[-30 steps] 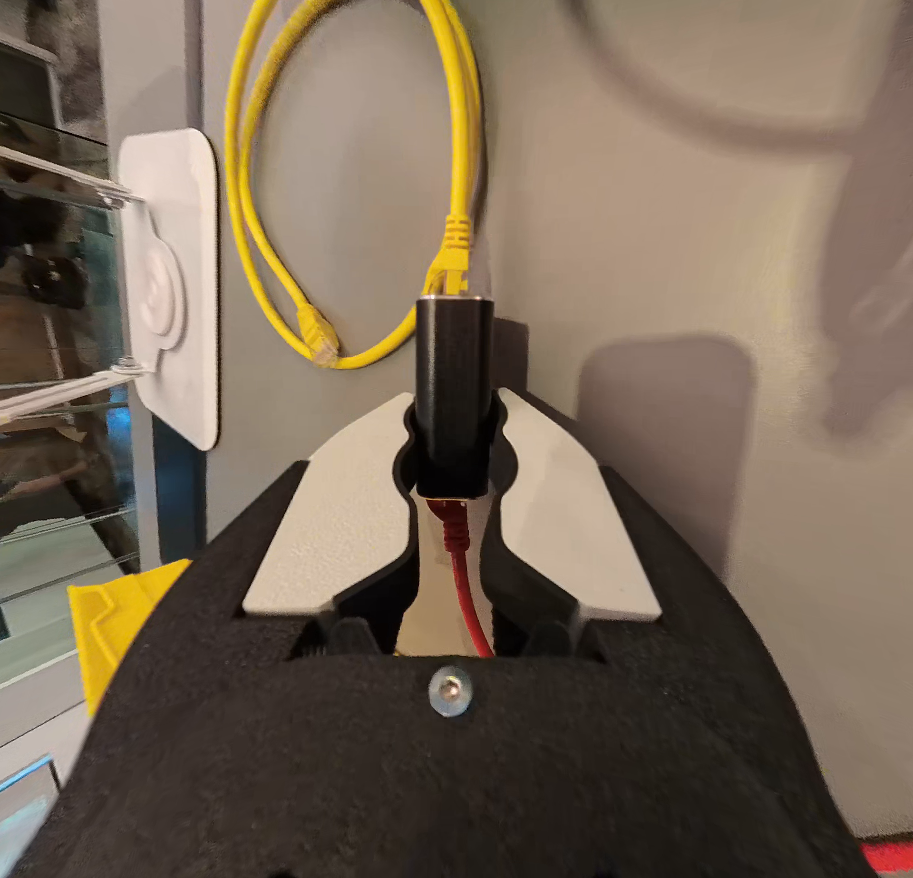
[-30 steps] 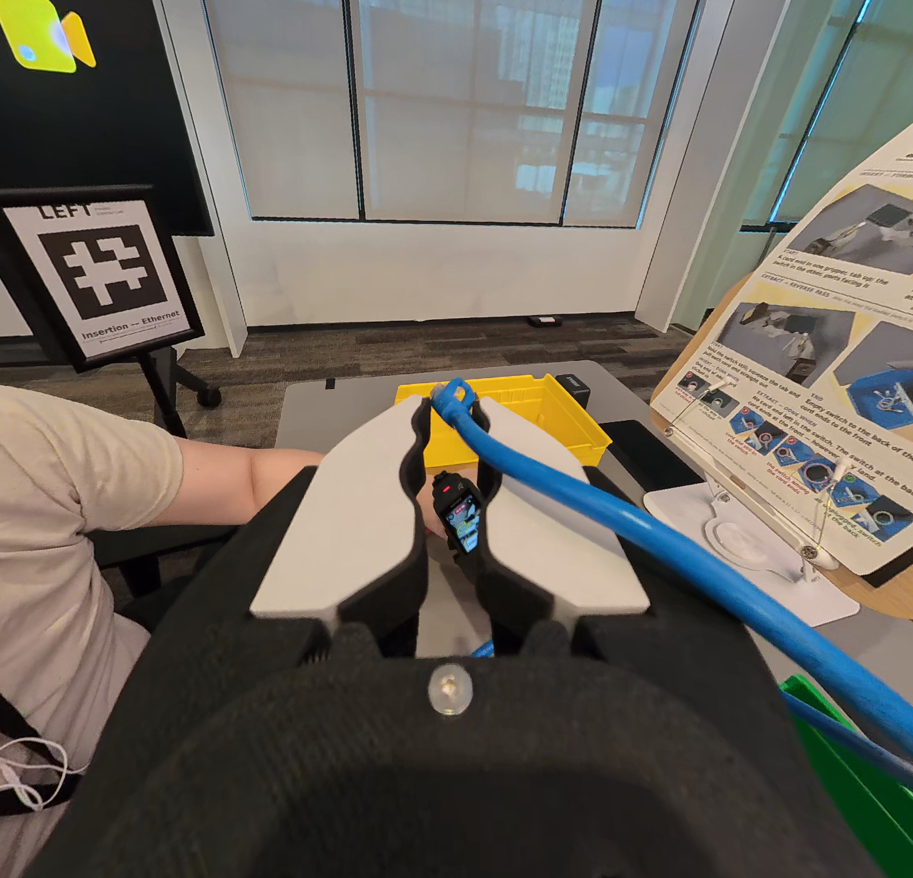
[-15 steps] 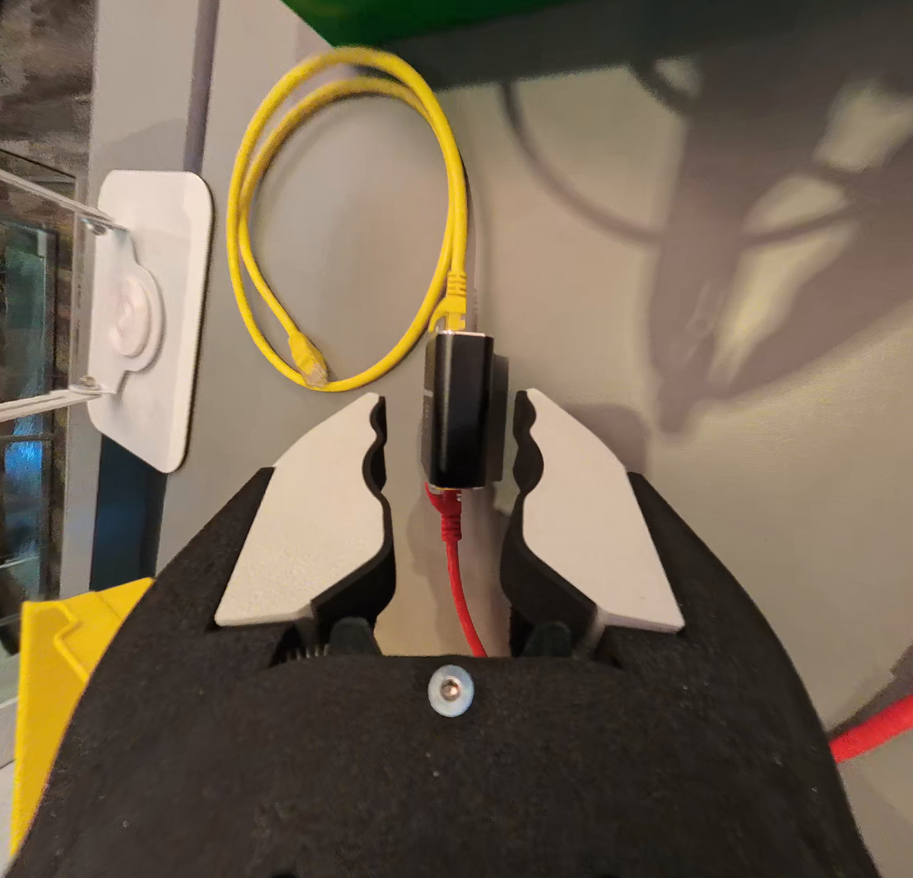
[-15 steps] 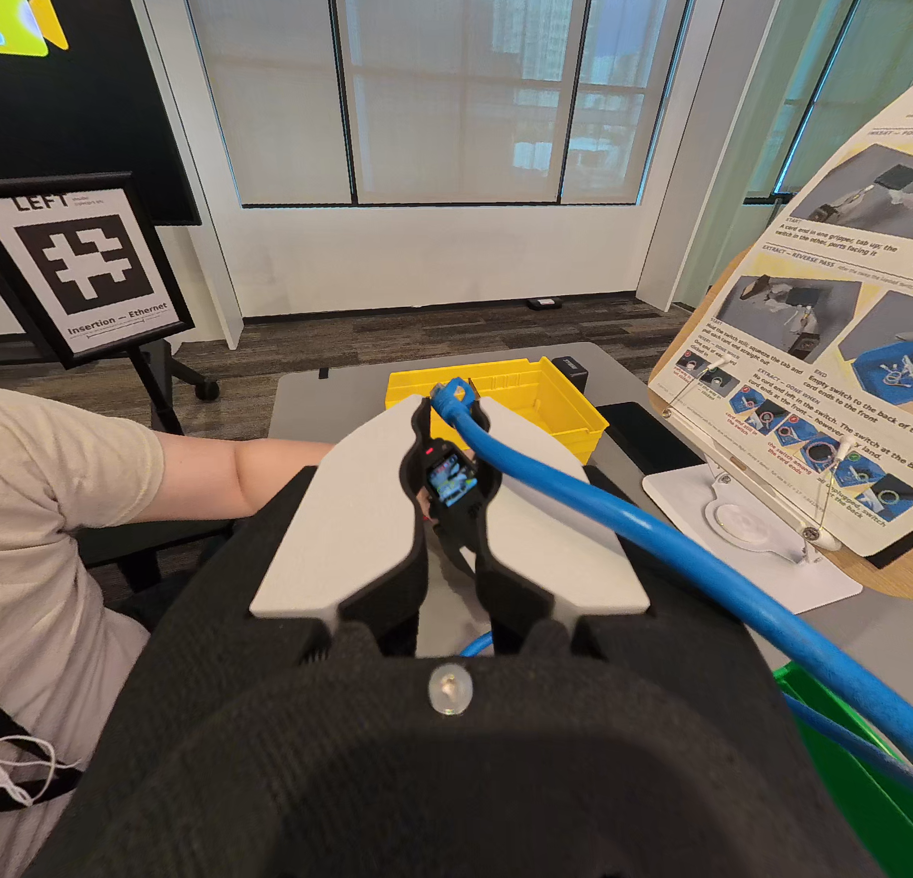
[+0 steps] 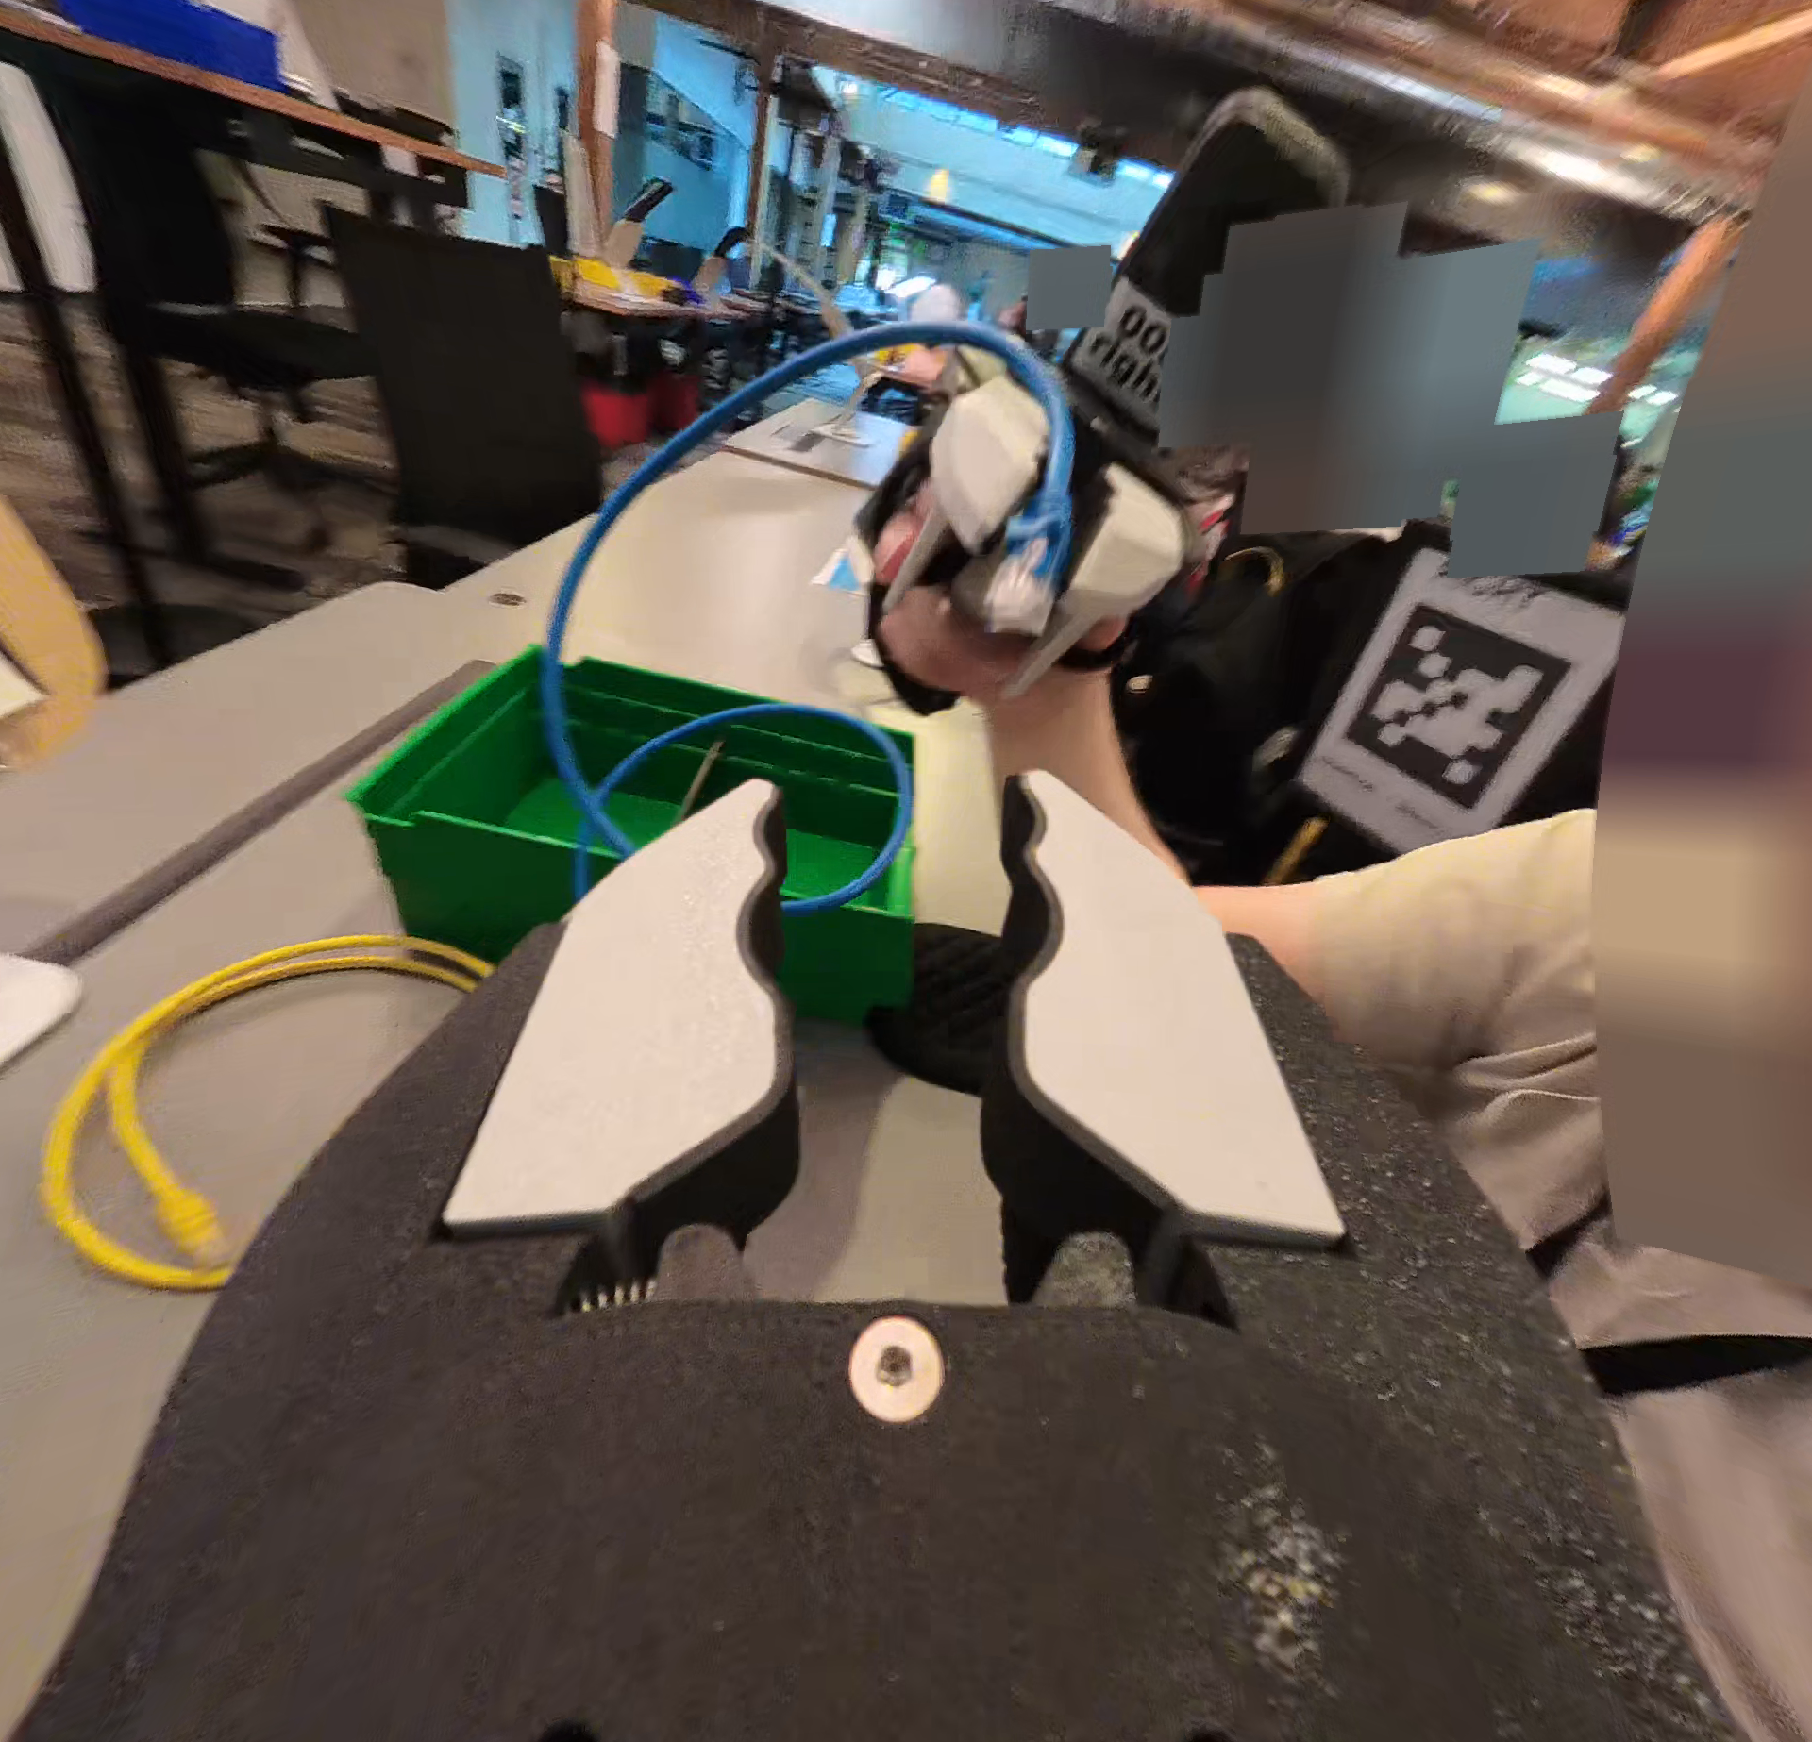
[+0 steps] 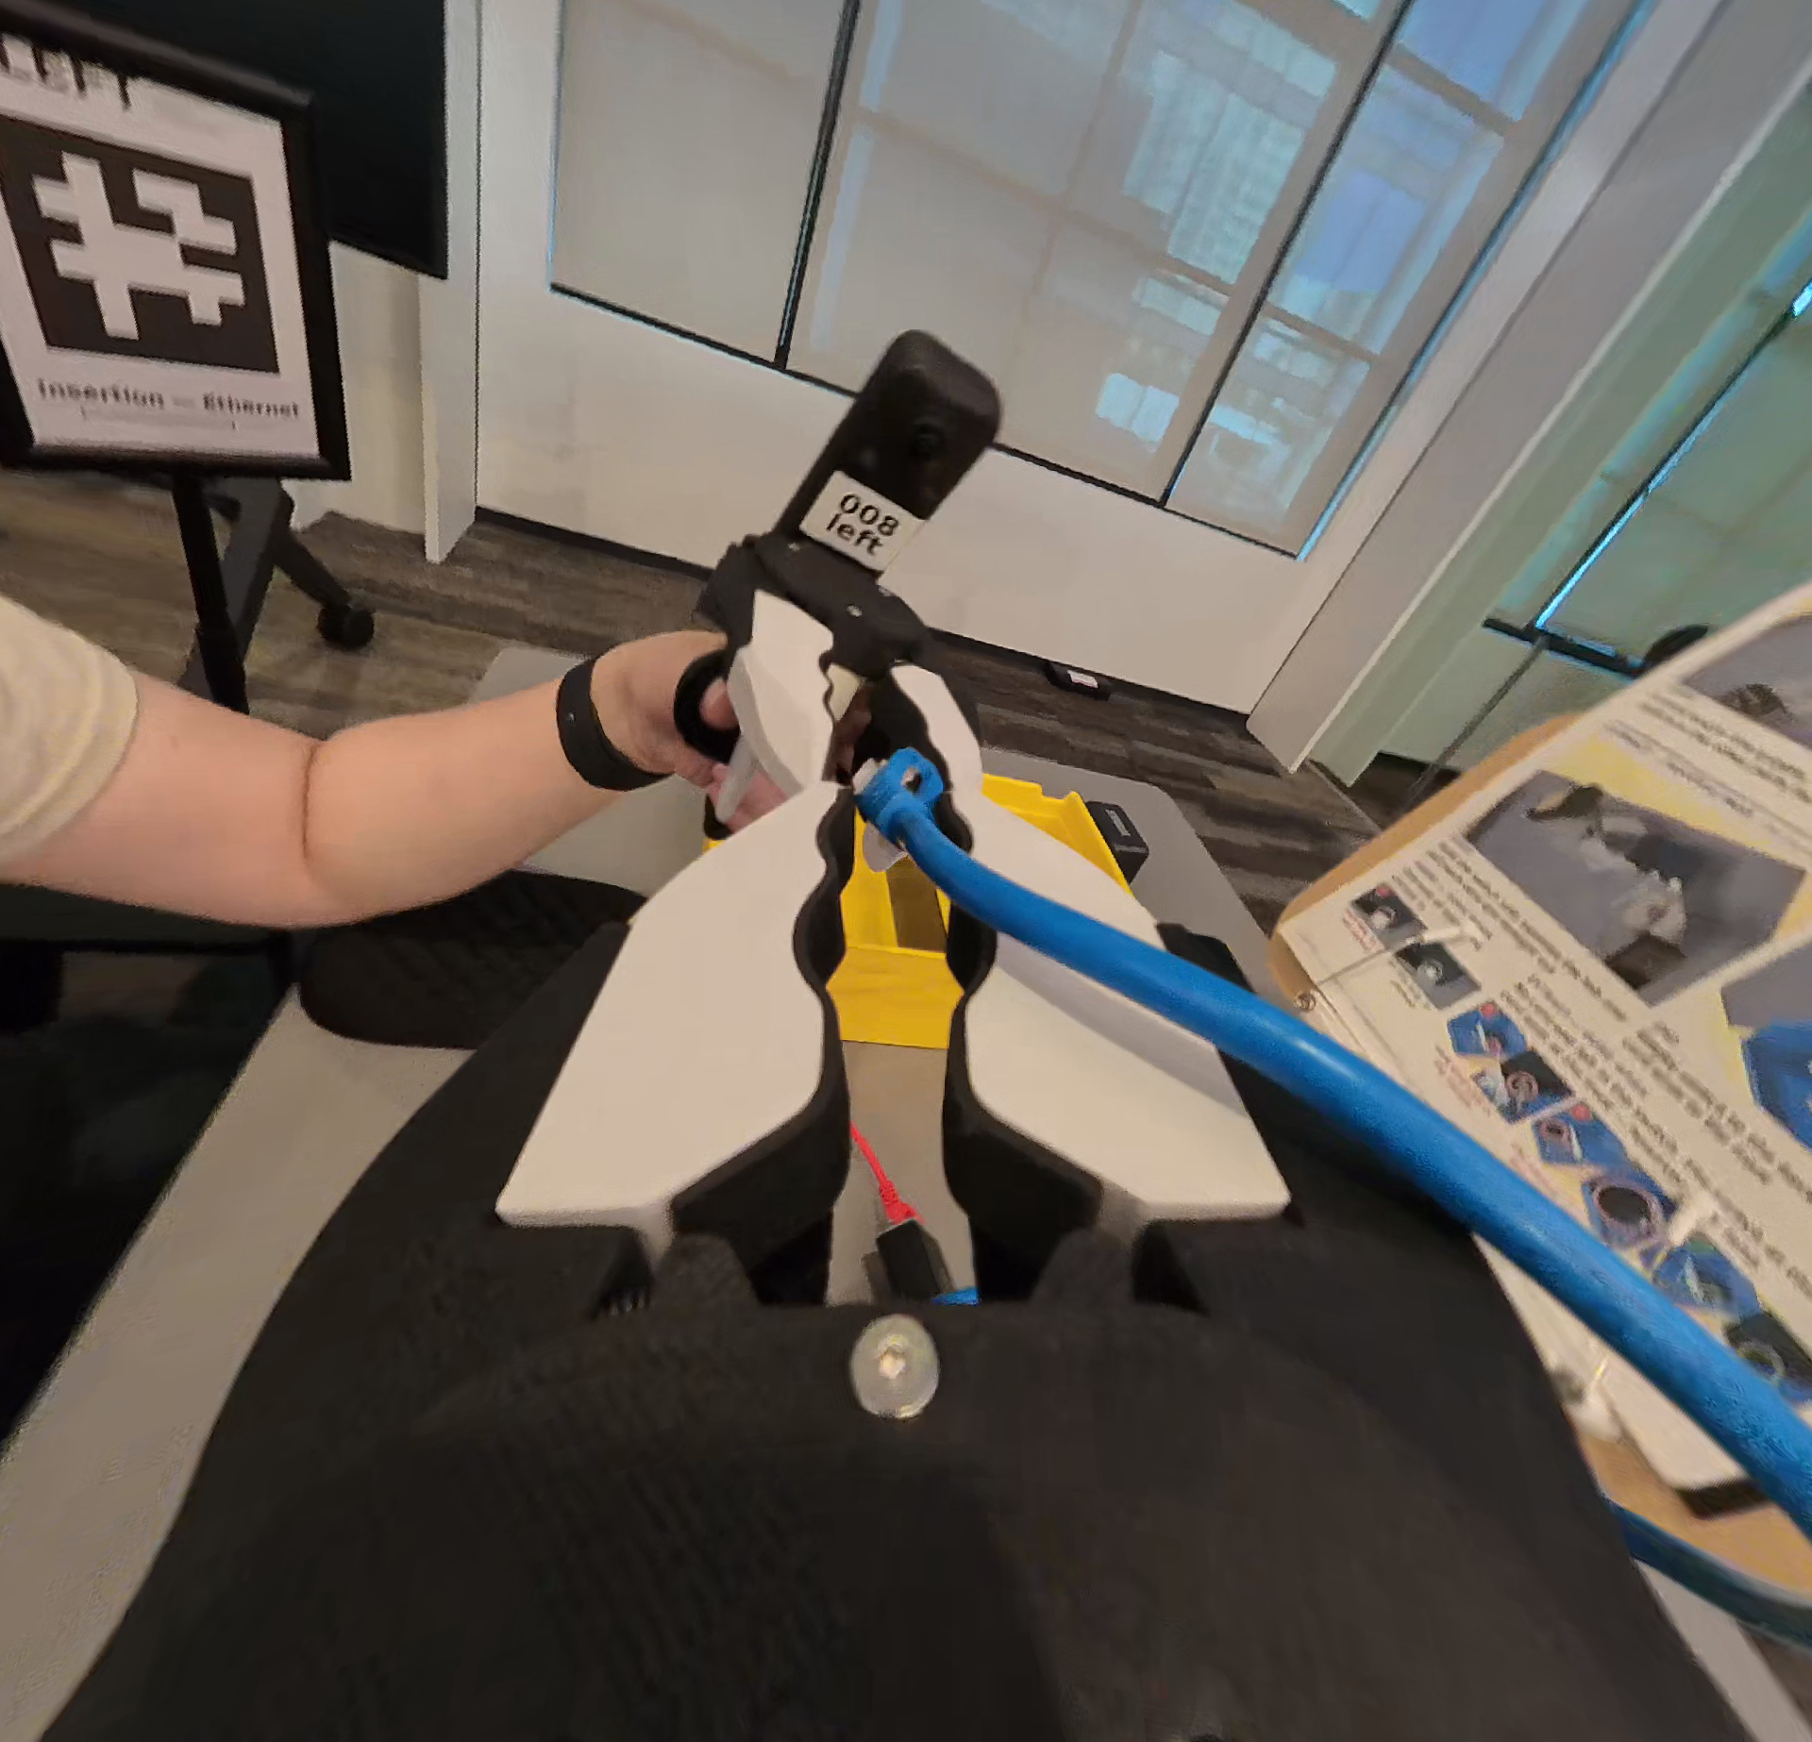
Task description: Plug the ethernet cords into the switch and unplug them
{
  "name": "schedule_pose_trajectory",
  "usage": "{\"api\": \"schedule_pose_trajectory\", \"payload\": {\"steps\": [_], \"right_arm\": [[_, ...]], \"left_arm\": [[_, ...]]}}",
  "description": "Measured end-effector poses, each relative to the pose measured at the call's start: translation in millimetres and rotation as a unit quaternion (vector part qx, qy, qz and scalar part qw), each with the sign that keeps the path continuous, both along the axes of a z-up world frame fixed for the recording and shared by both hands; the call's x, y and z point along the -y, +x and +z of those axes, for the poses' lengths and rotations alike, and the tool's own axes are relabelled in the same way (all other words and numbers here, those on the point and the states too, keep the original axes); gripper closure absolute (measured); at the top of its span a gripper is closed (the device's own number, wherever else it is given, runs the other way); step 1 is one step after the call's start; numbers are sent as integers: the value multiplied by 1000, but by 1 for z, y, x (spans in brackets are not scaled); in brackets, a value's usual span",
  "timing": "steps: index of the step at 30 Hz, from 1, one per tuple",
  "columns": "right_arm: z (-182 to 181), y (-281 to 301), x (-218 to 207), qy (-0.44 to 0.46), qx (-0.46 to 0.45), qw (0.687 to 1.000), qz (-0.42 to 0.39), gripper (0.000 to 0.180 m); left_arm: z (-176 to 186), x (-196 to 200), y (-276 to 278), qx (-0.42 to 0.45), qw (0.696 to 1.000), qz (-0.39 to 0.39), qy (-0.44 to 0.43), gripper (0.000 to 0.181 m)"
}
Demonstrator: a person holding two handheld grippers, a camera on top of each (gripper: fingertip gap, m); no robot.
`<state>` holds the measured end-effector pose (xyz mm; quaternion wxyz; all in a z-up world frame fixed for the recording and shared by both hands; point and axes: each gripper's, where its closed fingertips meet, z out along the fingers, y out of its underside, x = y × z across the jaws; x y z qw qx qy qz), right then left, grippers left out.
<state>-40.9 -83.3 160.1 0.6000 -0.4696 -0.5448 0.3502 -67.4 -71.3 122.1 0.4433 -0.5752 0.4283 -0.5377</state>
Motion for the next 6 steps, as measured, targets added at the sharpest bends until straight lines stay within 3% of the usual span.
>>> {"api": "schedule_pose_trajectory", "payload": {"steps": [6], "right_arm": [[-17,-30,5,129,27,991,-7,163]], "left_arm": [[9,19,6,53,988,-96,-110,139]]}}
